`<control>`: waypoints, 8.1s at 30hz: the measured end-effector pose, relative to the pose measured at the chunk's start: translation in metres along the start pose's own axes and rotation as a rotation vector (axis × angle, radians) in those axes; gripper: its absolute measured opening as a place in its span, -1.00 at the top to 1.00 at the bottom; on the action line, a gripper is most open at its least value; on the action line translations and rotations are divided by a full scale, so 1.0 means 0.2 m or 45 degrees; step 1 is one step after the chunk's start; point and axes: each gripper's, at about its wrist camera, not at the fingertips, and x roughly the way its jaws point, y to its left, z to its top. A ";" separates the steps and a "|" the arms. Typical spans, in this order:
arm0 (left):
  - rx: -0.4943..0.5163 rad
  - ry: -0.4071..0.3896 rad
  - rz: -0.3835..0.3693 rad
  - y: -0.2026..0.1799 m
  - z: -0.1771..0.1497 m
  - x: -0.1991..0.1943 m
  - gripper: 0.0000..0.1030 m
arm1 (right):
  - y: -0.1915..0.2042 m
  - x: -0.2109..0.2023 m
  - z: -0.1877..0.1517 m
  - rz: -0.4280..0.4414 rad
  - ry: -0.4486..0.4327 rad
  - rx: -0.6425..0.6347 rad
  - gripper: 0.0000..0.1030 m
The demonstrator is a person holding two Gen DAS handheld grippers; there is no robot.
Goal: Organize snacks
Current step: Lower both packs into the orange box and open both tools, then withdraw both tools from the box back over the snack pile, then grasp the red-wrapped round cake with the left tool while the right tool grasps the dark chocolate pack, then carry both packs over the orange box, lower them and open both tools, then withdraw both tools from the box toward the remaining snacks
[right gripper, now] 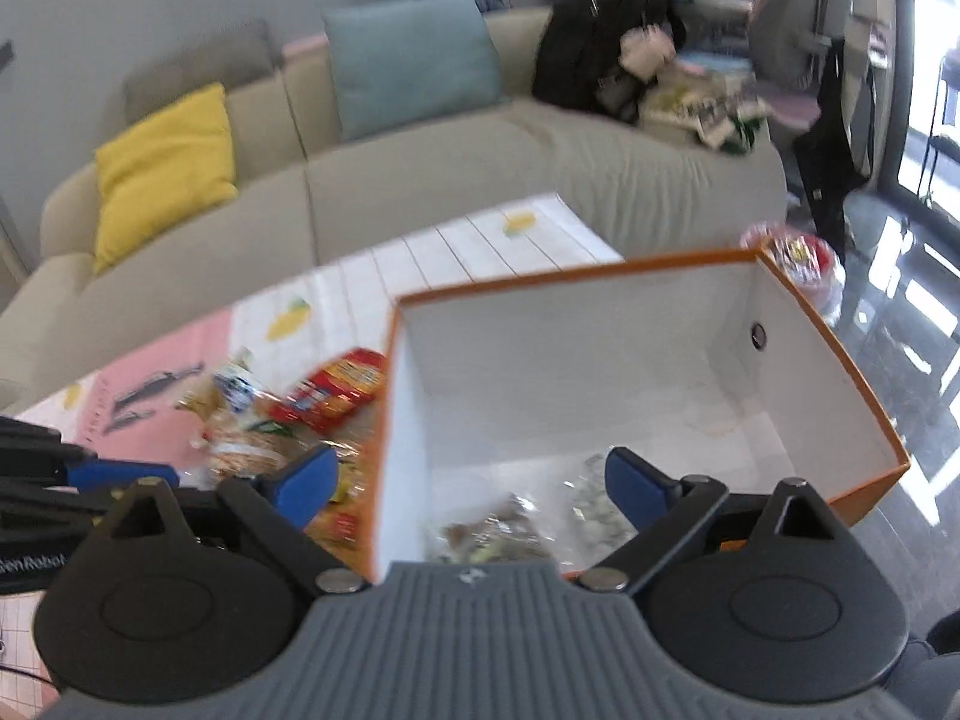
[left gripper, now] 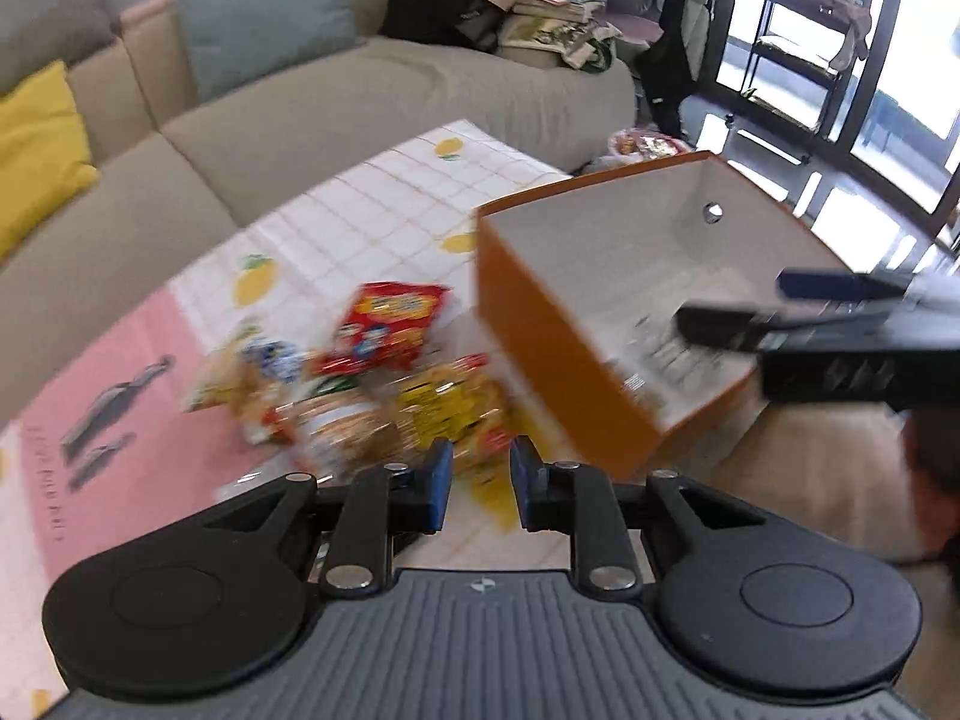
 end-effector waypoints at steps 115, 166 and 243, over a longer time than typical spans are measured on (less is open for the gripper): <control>0.069 0.250 0.053 0.55 -0.49 0.34 0.00 | 0.89 0.68 -0.43 0.362 0.206 -0.702 0.37; -0.131 0.231 -0.273 -0.42 0.63 0.70 0.01 | -0.64 0.58 0.24 0.093 0.399 0.198 0.36; -0.151 -0.253 0.225 -0.03 0.08 -0.02 -0.57 | 0.09 0.10 -0.09 0.066 -0.031 -0.225 -0.93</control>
